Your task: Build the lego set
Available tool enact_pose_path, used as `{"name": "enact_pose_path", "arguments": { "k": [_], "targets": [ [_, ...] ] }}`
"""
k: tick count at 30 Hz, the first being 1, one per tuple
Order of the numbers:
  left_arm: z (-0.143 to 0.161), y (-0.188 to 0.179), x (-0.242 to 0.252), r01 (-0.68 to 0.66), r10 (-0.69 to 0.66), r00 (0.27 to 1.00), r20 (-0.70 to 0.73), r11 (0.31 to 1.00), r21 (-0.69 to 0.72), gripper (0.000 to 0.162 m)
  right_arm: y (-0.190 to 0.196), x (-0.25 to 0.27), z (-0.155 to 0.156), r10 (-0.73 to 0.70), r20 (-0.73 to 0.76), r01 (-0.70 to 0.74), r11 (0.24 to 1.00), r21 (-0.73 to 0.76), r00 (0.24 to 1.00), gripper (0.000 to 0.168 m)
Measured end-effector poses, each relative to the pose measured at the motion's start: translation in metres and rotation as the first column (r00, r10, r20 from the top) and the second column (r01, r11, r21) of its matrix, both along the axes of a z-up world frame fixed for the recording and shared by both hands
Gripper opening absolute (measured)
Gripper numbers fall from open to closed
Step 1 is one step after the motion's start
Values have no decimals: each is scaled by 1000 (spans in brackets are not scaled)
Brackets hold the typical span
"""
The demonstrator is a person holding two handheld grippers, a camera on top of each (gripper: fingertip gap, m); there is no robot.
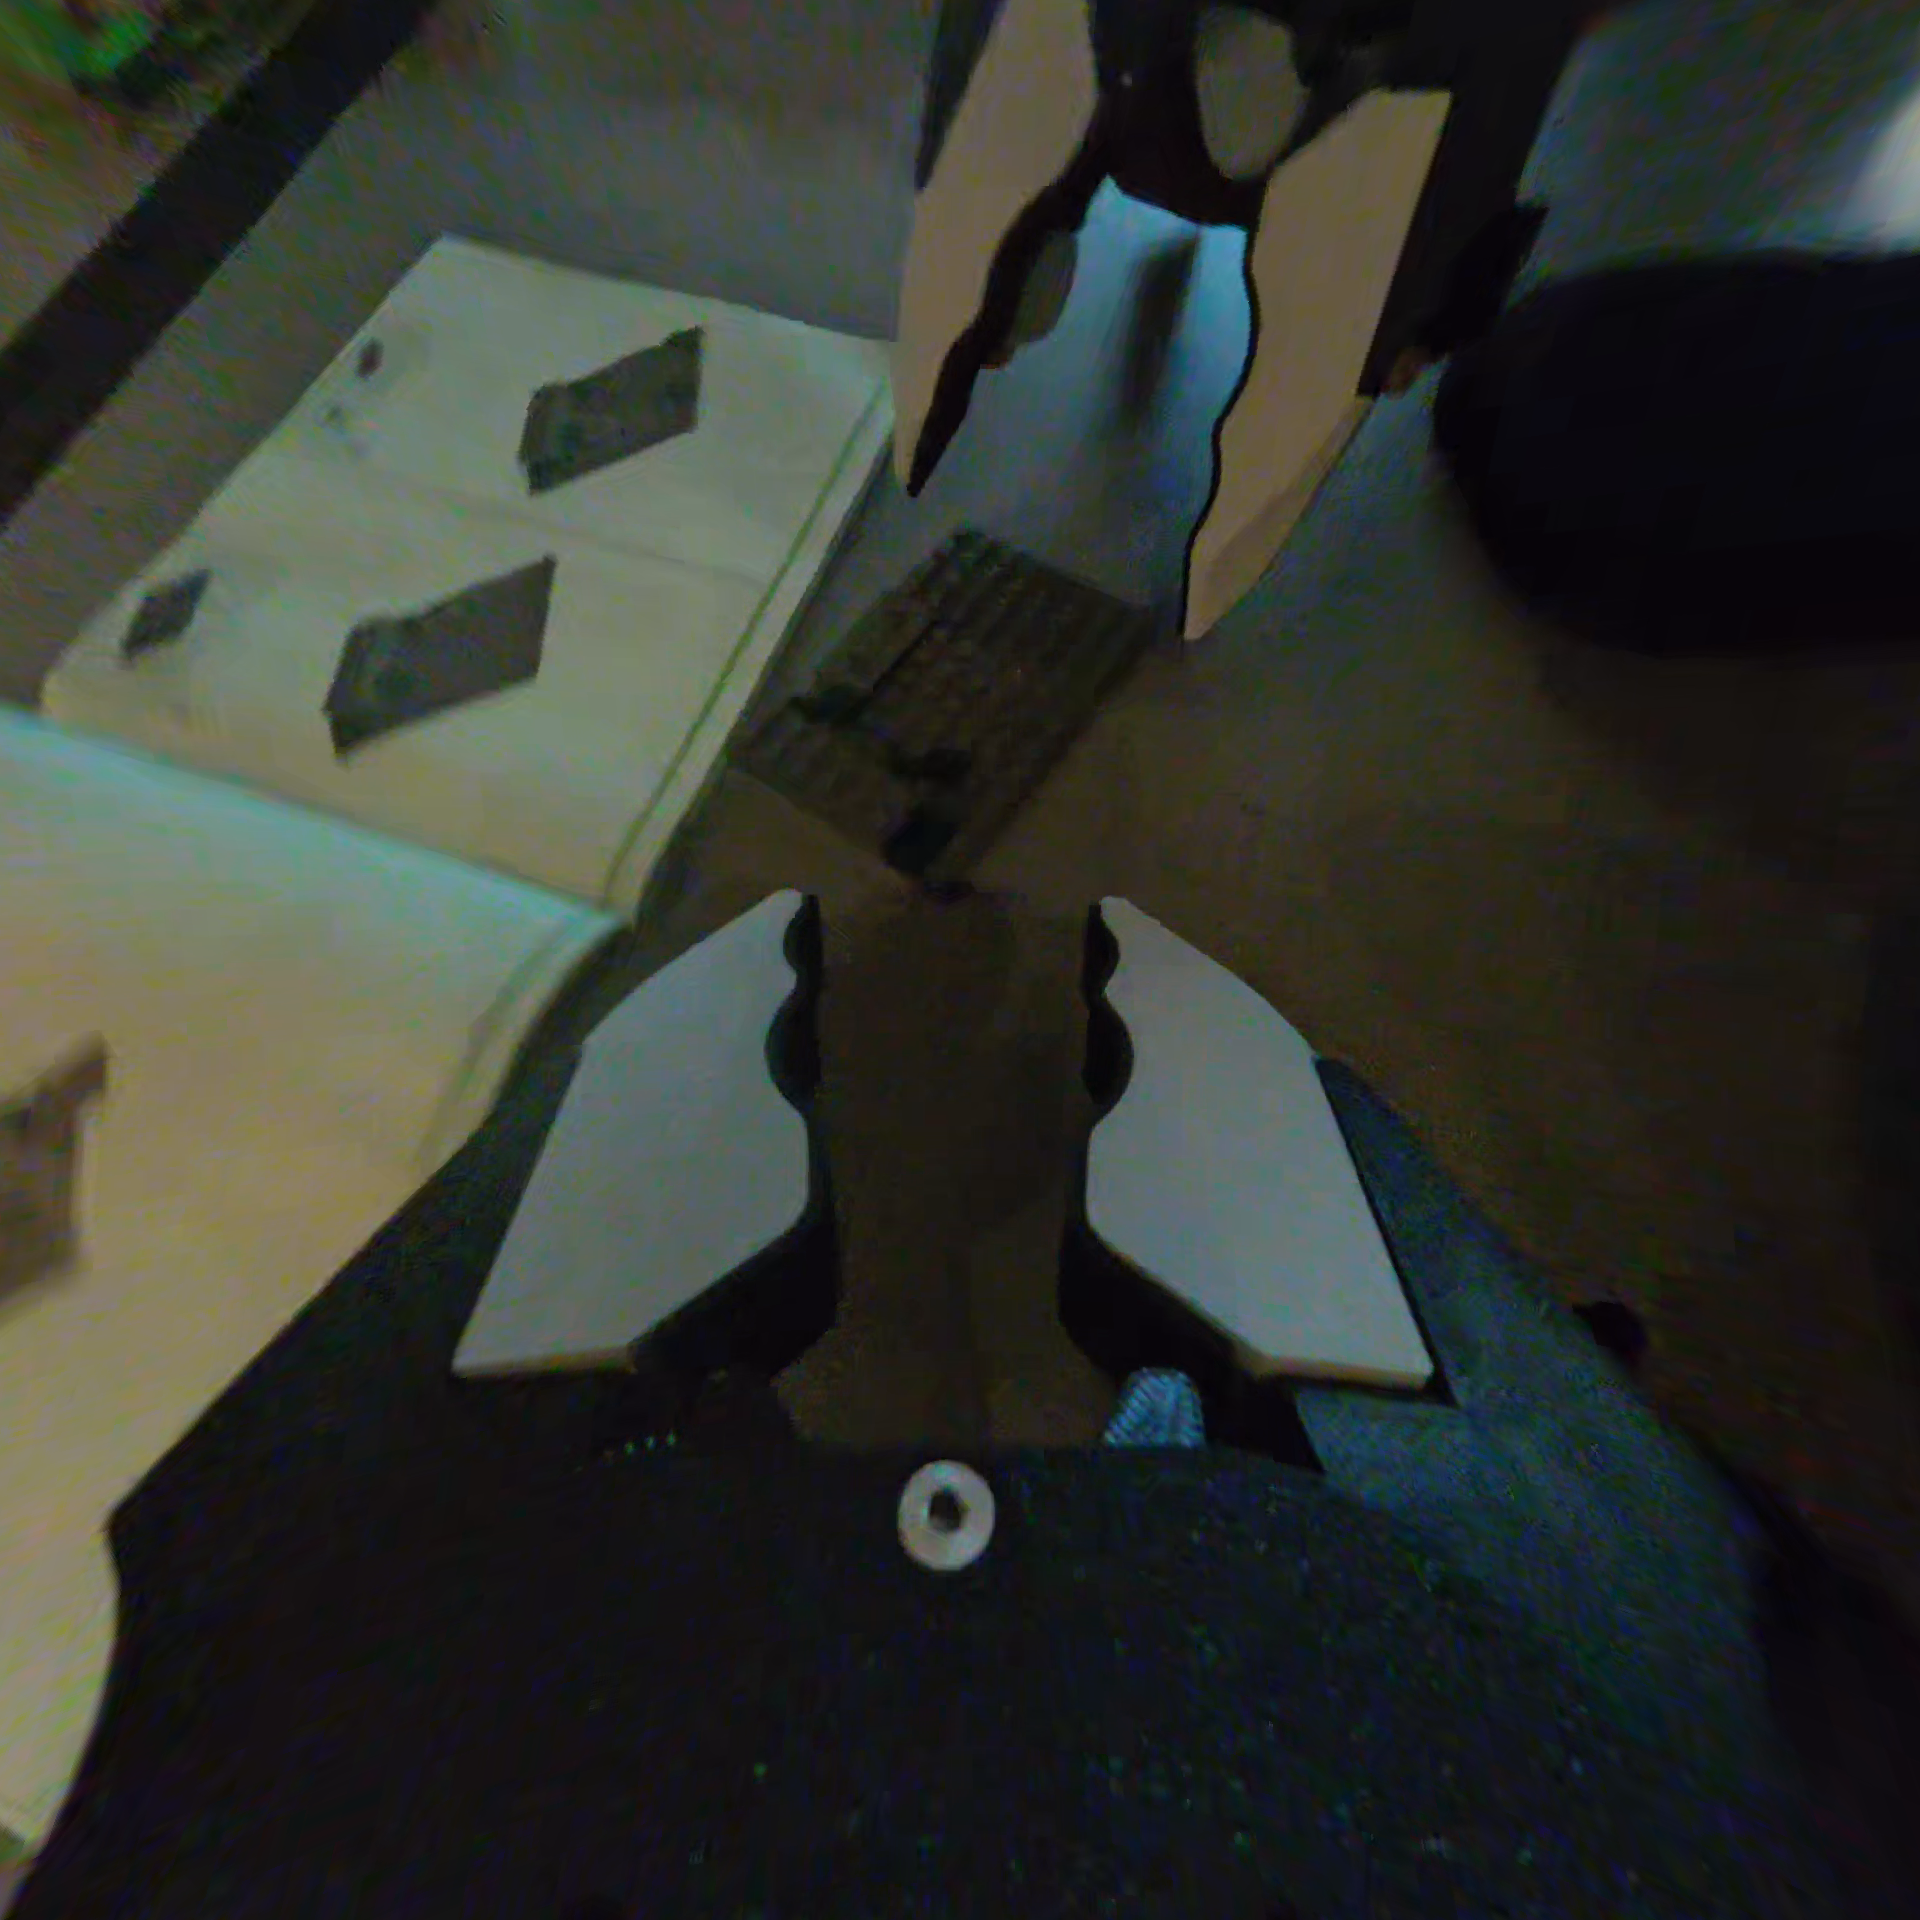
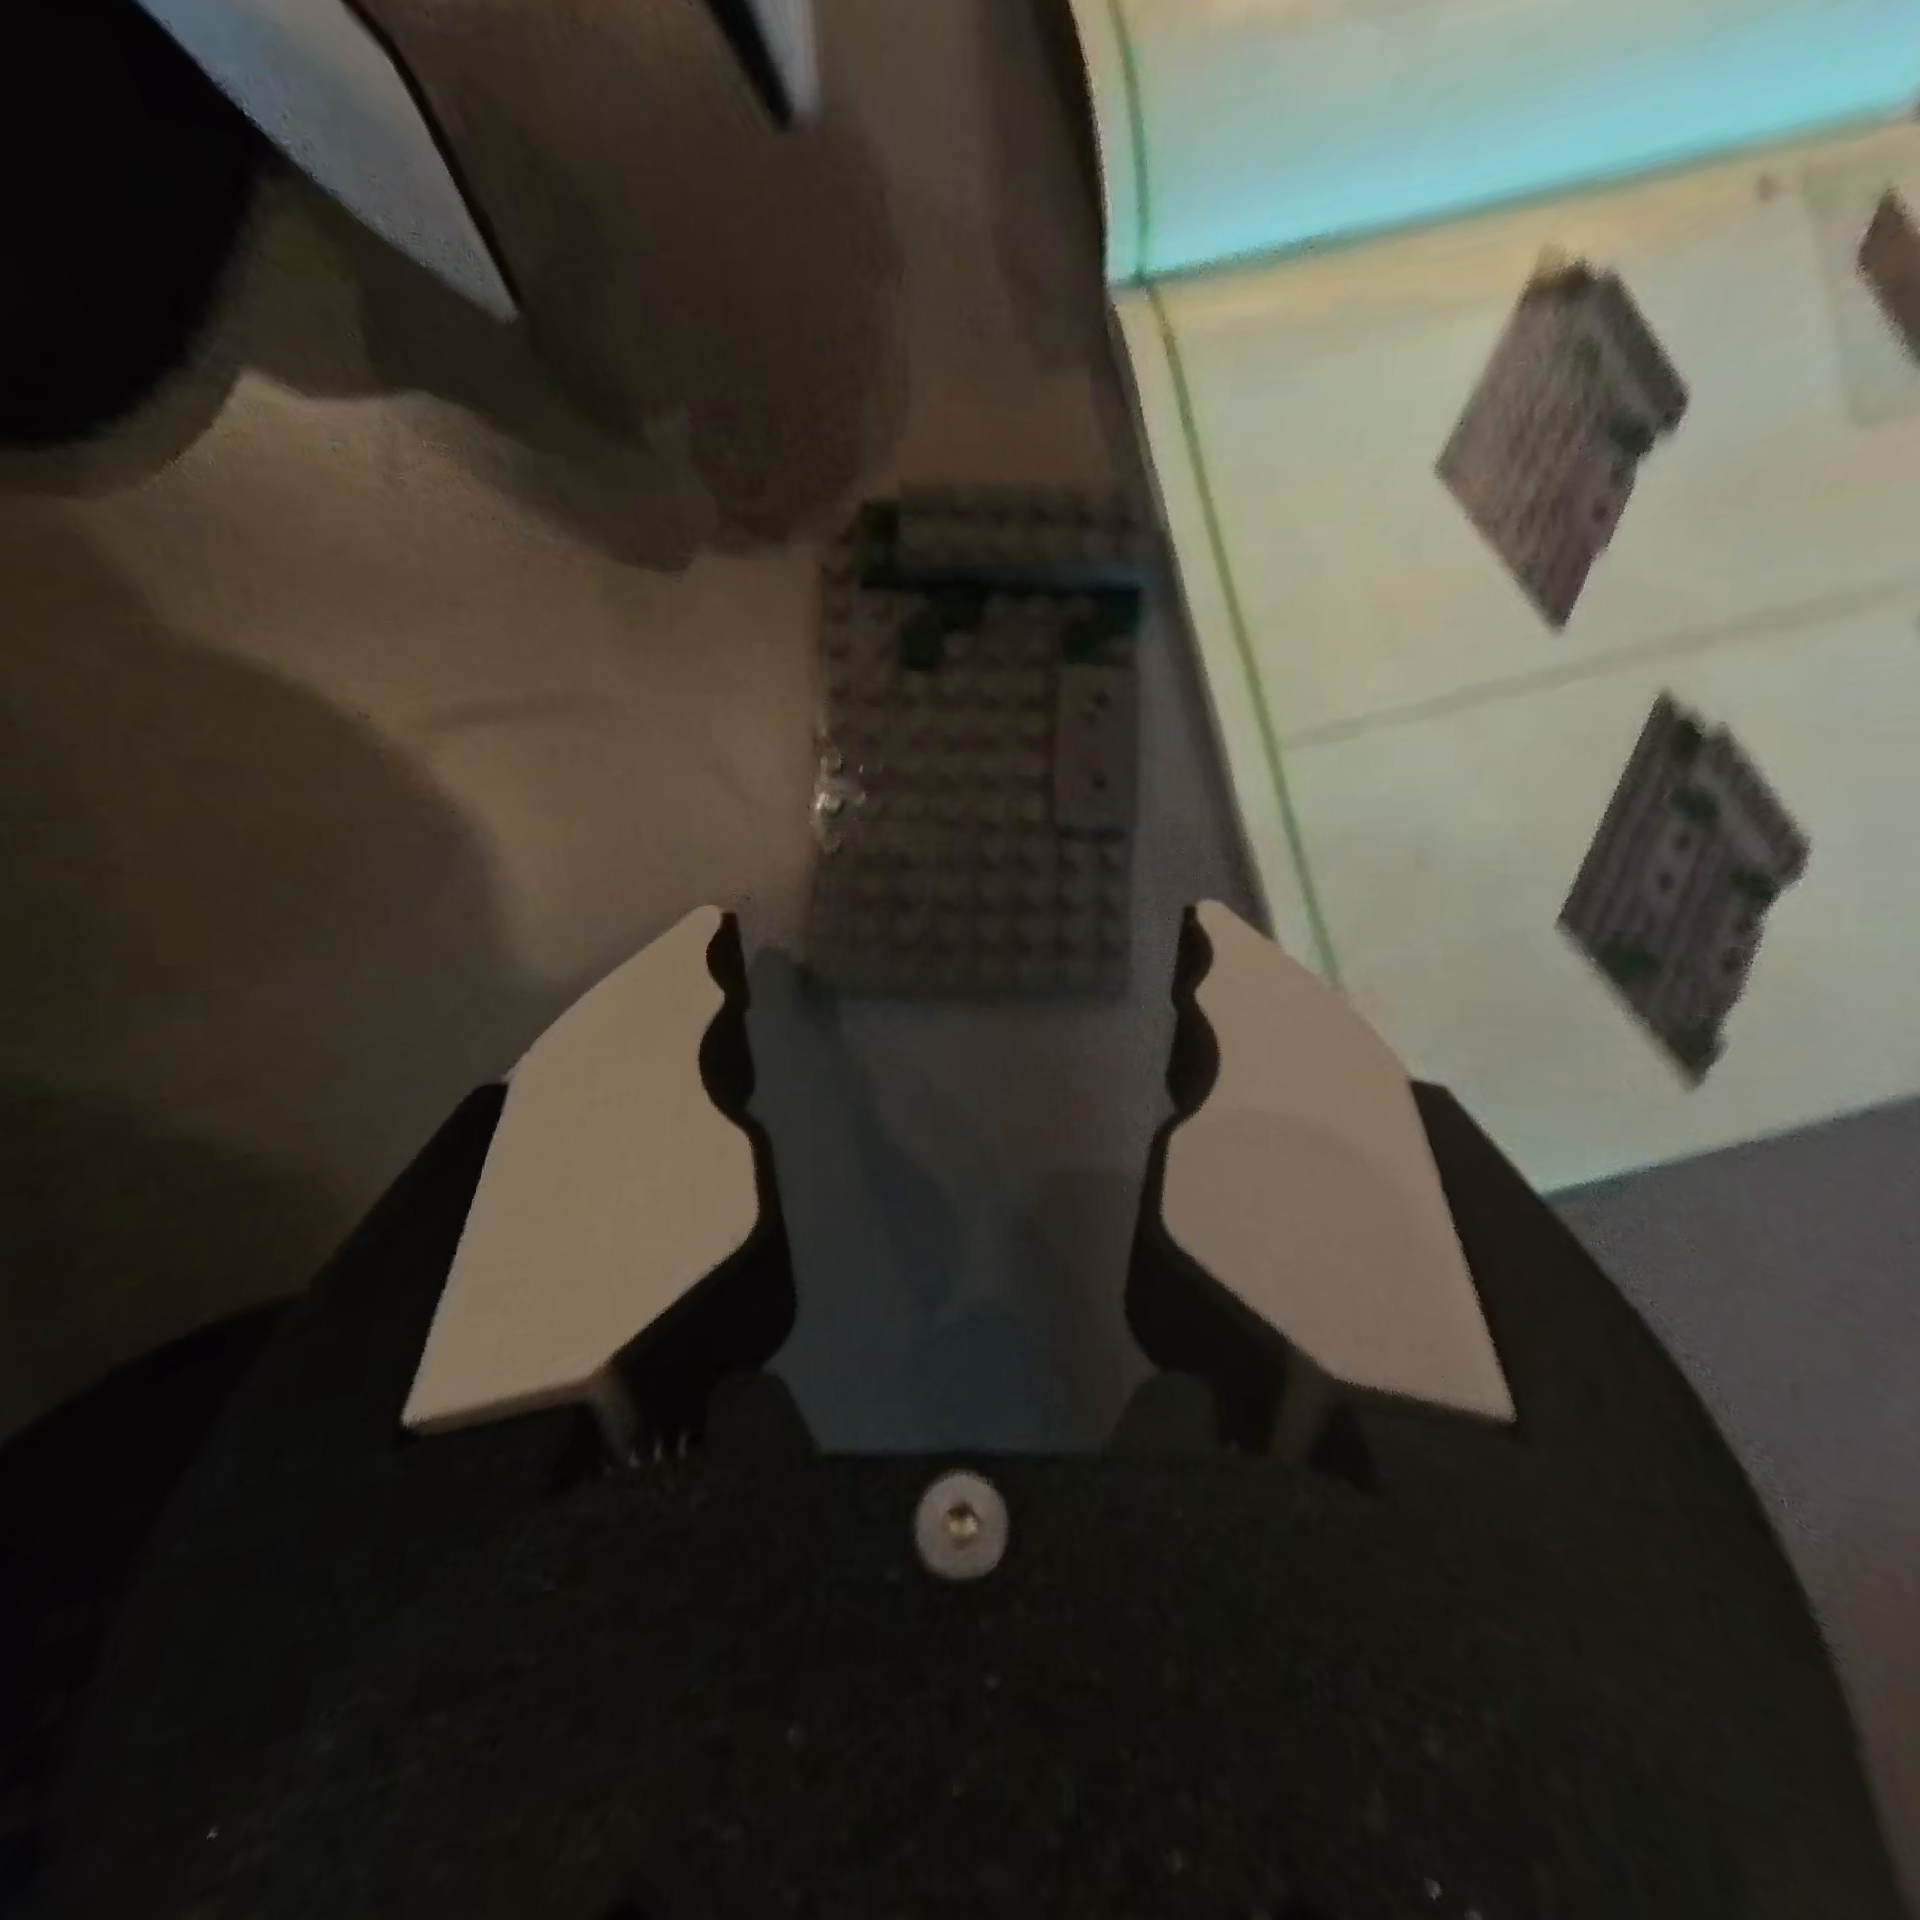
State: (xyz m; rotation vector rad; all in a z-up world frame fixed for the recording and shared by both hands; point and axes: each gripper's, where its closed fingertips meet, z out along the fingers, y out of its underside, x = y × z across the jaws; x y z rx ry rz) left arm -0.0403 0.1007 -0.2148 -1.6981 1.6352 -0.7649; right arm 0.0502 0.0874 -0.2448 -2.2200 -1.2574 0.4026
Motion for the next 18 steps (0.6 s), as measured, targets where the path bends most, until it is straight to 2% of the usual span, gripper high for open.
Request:
{"name": "enact_pose_path", "arguments": {
  "k": [2, 5, 9, 12, 13, 15, 18],
  "targets": [
    [-8, 6, 14, 117, -115, 992, -54, 993, 35, 59, -2, 2, -6, -11, -17, 12, 1000, 7, 1000, 80],
    [-17, 12, 32, 244, -244, 965, -97, 970, -14, 73, 0, 2, -13, -7, -28, 7, 1000, -4, 1000, 83],
    [-29, 17, 43, 369, -365, 910, -199, 929, -17, 85, 5, -1, -15, 32, -31, -32, 999, -6, 999, 84],
    [-41, 18, 41, 425, -408, 865, -292, 905, -5, 82, 7, -2, -15, 82, -41, -82, 997, -1, 996, 76],
    [-43, 18, 42, 432, -410, 862, -297, 902, 10, 82, 8, -2, -14, 97, -47, -97, 995, 2, 994, 73],
    [-42, 19, 41, 413, -391, 869, -303, 911, 8, 68, 9, -3, -14, 138, -60, -138, 990, 7, 989, 69],
    [-42, 14, 34, 372, -349, 878, -329, 928, 8, 68, 7, -8, -14, 207, -84, -207, 978, 14, 975, 66]
  ]
}}
